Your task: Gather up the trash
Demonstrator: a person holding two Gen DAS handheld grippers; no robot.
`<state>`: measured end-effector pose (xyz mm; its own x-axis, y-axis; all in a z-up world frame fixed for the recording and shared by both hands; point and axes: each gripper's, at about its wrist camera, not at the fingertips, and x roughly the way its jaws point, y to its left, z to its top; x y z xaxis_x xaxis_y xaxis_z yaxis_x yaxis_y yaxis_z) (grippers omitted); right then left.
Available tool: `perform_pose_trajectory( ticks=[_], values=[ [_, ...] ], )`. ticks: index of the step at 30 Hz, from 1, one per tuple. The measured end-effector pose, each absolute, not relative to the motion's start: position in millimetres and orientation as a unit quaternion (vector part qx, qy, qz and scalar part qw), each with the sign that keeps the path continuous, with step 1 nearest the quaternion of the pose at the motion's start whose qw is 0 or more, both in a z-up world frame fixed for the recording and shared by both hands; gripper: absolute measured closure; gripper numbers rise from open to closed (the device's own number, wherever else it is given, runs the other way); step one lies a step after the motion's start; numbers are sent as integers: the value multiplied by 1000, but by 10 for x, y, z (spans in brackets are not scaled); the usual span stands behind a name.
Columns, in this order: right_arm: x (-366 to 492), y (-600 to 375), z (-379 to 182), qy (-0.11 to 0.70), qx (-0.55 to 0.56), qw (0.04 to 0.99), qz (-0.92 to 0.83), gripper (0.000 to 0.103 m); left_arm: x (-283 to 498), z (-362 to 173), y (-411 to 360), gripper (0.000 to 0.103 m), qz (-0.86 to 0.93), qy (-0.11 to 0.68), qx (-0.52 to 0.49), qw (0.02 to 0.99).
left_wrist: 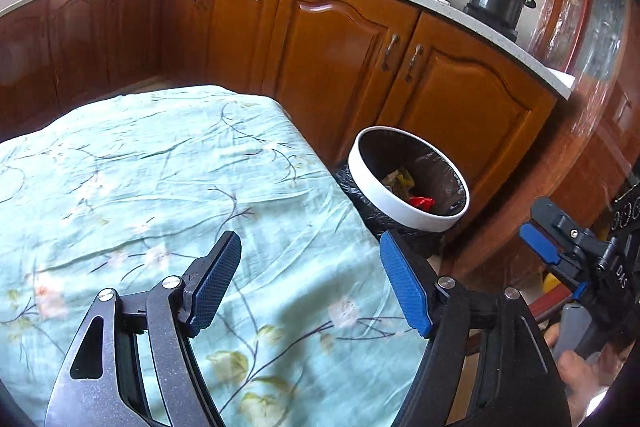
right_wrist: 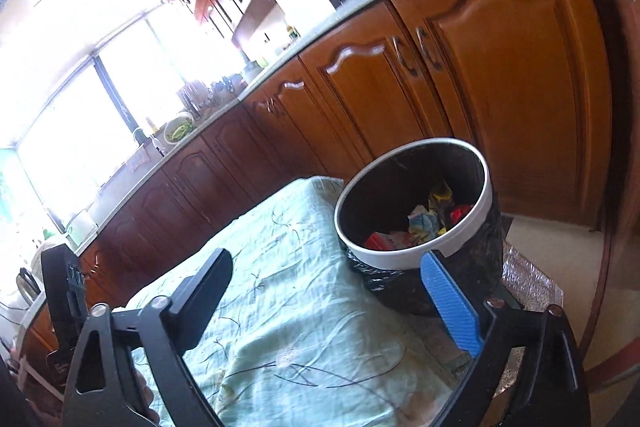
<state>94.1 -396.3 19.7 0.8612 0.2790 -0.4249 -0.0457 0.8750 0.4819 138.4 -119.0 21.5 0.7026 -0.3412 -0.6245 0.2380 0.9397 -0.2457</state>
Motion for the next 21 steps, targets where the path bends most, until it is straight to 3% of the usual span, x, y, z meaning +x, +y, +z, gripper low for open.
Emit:
perform_pose_trajectory(
  ticks=[5,8,10,15,21],
  values=[
    [708,-3641,473,211,147,965,51,0,1095,331,-966,22,-143,309,-69,937],
    [480,-3480,694,156,90,983,31,0,912,493,-909,12,-139,265,-57,952],
    [339,-3404,728,116,63,991,20,0,761,566,-898,0,-124,227,-40,965],
    [356,-3325,379,148,55,987,23,0,563,478,-864,0,-81,185,-9,979],
    [340,-3318,52,177,62,982,34,0,496,225,-758,0,-58,192,-21,980]
  ],
)
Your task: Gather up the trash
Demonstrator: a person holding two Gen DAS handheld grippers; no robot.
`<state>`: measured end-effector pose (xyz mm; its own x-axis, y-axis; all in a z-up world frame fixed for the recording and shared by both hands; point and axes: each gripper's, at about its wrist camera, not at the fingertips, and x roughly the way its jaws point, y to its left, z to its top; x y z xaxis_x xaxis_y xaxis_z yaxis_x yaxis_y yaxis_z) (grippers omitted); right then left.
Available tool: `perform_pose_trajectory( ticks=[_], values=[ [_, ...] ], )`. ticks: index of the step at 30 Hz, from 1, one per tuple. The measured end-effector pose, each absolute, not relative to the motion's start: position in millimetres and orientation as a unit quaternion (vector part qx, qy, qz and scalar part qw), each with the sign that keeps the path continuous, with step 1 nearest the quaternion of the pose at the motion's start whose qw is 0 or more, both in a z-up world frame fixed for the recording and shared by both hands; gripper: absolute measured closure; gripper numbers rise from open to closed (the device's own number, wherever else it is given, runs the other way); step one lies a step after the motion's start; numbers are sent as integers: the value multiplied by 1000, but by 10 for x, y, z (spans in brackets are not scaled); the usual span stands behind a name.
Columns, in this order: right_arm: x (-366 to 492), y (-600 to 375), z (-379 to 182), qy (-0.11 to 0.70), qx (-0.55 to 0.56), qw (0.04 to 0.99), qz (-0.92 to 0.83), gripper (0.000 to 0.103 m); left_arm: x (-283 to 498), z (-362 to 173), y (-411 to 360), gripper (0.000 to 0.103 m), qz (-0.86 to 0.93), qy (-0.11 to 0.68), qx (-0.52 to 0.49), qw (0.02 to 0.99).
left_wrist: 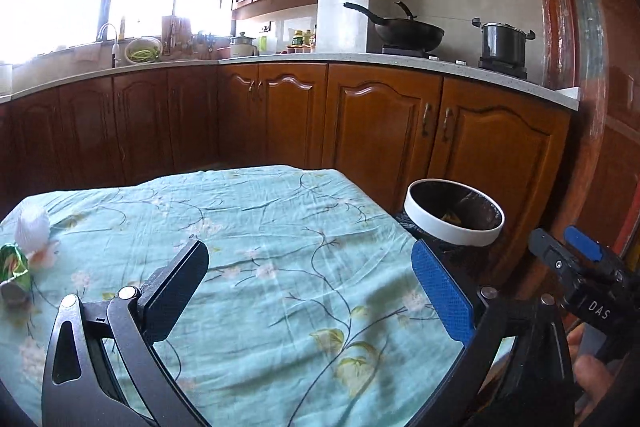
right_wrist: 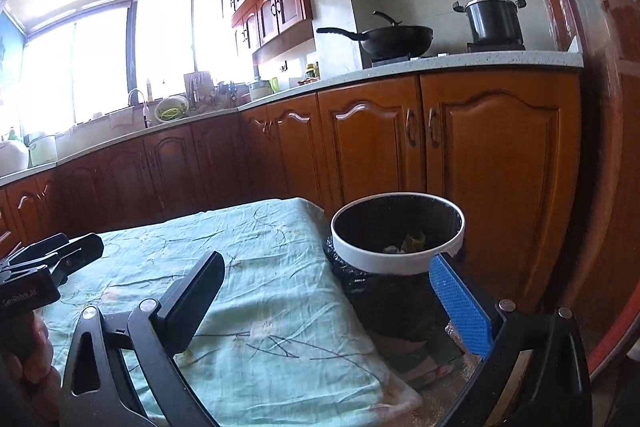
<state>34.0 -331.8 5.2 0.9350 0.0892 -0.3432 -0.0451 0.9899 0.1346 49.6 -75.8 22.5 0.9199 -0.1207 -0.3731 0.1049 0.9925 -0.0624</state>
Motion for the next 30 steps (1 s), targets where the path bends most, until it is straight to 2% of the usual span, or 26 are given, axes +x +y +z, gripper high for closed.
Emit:
perform_pose_trajectory(
  ticks=[7,30],
  values=[
    [257,-3312,44,167,64,983,37,0,399,69,-766,0,-38,195,-4,980],
    [186,-3233,28,166,57,983,52,0,264,90,-798,0,-29,198,9,980]
  ],
)
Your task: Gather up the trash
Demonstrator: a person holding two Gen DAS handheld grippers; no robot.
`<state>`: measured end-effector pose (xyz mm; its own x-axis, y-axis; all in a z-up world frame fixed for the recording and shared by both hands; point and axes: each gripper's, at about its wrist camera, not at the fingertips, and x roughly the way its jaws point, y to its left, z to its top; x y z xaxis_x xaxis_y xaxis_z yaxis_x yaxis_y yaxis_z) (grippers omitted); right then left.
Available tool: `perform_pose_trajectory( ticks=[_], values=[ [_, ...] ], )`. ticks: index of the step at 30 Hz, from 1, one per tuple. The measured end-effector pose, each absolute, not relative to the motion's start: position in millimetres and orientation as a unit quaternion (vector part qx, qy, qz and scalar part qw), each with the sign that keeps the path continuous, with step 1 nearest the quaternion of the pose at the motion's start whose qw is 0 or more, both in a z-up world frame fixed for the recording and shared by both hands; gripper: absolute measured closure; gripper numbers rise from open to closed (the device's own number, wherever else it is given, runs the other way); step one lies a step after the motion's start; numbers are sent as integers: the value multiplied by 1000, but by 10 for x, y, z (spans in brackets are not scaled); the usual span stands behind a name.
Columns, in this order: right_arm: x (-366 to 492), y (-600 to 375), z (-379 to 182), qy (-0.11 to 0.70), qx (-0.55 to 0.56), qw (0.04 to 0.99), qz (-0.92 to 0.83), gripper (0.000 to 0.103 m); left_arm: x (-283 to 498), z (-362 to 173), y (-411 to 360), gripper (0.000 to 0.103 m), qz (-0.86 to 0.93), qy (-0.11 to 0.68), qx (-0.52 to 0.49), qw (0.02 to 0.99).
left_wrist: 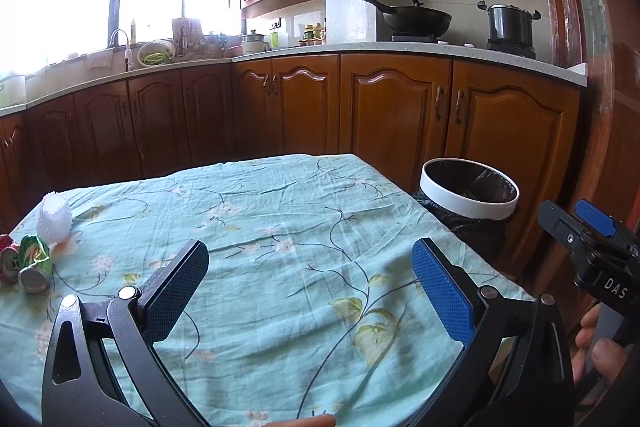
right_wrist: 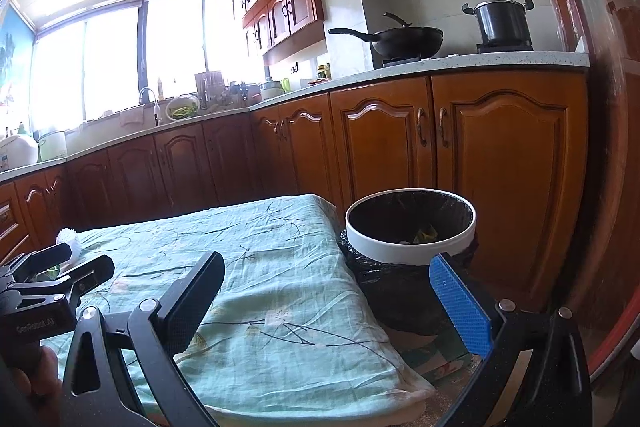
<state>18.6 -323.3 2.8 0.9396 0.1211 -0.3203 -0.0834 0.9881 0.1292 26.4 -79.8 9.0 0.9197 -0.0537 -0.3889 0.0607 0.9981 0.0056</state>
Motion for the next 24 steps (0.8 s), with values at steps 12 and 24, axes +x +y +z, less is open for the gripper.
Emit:
perform_pose_trajectory(
  ticks=[12,24],
  values=[
    [181,-3250,42,165,61,983,55,0,261,110,-833,0,-37,198,11,979],
    [178,-3248,43,167,64,982,56,0,244,117,-842,0,-40,194,10,980]
  ],
)
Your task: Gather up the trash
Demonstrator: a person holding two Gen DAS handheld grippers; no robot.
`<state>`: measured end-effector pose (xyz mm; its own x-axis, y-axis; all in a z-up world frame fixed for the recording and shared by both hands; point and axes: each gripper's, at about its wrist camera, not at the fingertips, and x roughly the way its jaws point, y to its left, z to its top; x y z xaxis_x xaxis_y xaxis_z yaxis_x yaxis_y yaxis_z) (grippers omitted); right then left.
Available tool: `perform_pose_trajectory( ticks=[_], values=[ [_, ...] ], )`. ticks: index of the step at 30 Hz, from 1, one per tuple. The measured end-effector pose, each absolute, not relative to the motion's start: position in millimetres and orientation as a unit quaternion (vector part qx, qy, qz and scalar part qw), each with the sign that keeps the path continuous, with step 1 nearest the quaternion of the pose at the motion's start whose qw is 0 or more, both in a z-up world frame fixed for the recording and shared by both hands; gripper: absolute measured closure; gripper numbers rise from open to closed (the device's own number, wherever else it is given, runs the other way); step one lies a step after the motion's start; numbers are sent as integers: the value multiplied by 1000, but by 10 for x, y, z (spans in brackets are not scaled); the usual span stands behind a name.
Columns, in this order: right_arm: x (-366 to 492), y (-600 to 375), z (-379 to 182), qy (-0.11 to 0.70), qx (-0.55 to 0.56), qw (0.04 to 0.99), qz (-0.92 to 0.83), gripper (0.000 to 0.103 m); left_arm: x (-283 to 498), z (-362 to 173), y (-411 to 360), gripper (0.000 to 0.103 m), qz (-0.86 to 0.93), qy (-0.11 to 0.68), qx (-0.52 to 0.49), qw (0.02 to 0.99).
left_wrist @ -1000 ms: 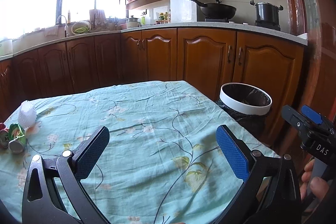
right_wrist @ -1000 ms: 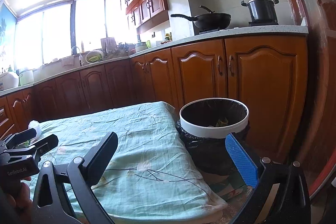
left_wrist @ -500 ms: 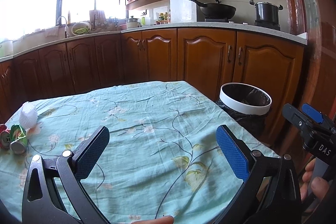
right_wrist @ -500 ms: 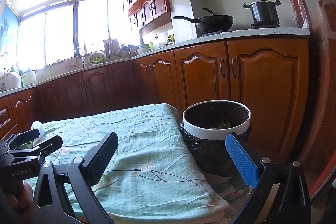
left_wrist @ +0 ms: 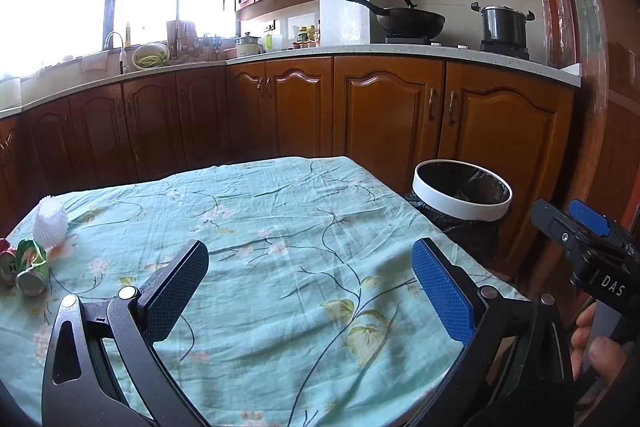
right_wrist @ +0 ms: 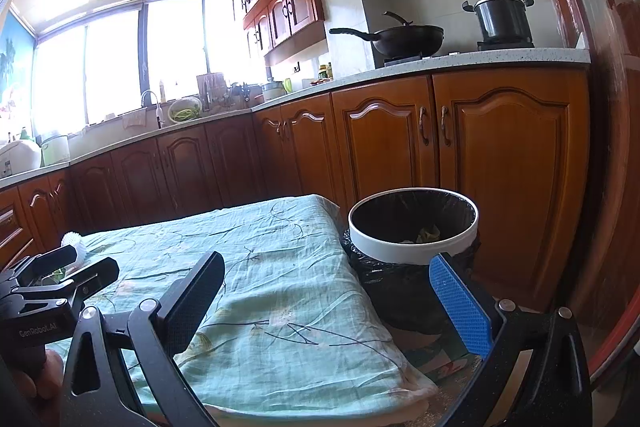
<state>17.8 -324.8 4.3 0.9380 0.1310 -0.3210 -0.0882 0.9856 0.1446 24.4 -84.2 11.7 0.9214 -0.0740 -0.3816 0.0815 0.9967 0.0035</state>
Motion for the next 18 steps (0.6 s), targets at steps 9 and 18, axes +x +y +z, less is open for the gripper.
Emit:
perform_pose_trajectory(
  ticks=[9,18],
  values=[
    [185,-3247,38,168,66,982,57,0,237,126,-832,0,-40,195,10,980],
    [187,-3235,36,167,66,982,60,0,249,140,-830,0,-45,197,10,979]
  ],
)
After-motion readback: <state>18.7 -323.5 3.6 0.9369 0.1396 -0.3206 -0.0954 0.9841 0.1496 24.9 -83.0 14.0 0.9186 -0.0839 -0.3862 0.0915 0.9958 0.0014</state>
